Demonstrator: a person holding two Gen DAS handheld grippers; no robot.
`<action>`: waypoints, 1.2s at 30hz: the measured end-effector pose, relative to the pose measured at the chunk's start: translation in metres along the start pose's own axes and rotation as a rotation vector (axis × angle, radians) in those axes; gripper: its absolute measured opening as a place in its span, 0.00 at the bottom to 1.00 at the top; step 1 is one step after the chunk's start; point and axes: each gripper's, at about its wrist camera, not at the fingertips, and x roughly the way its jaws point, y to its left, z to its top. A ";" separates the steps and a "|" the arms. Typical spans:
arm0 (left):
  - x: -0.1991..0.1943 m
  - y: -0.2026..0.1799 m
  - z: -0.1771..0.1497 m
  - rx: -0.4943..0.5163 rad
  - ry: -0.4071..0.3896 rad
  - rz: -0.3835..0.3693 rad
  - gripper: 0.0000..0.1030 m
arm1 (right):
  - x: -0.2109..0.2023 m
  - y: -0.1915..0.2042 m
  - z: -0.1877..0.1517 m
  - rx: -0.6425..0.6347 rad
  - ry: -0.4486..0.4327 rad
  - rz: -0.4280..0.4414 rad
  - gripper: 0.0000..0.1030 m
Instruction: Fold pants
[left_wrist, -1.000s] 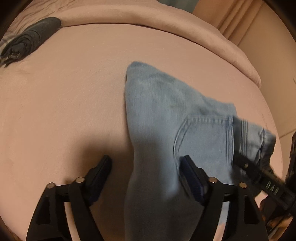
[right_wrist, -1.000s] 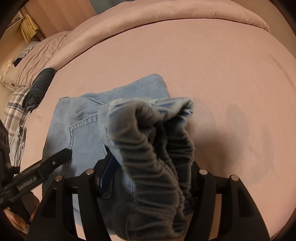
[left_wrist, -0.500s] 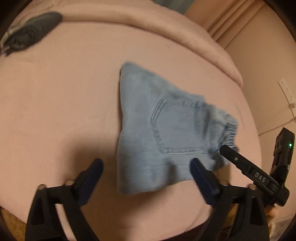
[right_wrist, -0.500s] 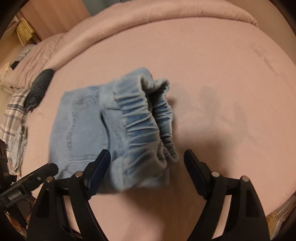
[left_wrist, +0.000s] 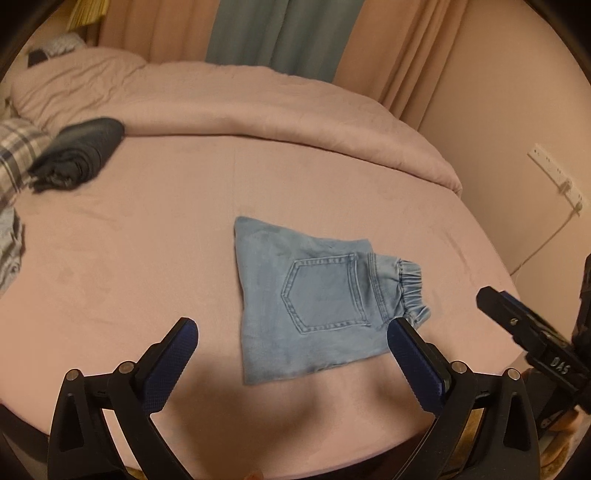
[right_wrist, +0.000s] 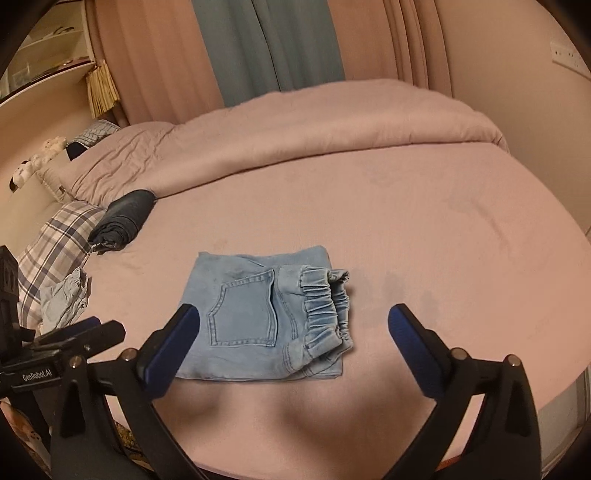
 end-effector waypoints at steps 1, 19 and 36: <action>0.004 -0.003 0.000 0.007 0.001 0.009 0.99 | 0.002 0.002 0.001 0.000 -0.003 0.006 1.00; -0.003 -0.010 -0.008 0.033 -0.011 0.027 0.99 | -0.007 0.015 -0.014 -0.010 -0.012 0.005 1.00; -0.005 -0.014 -0.009 0.032 -0.018 0.036 0.99 | -0.009 0.019 -0.016 -0.018 -0.009 -0.016 1.00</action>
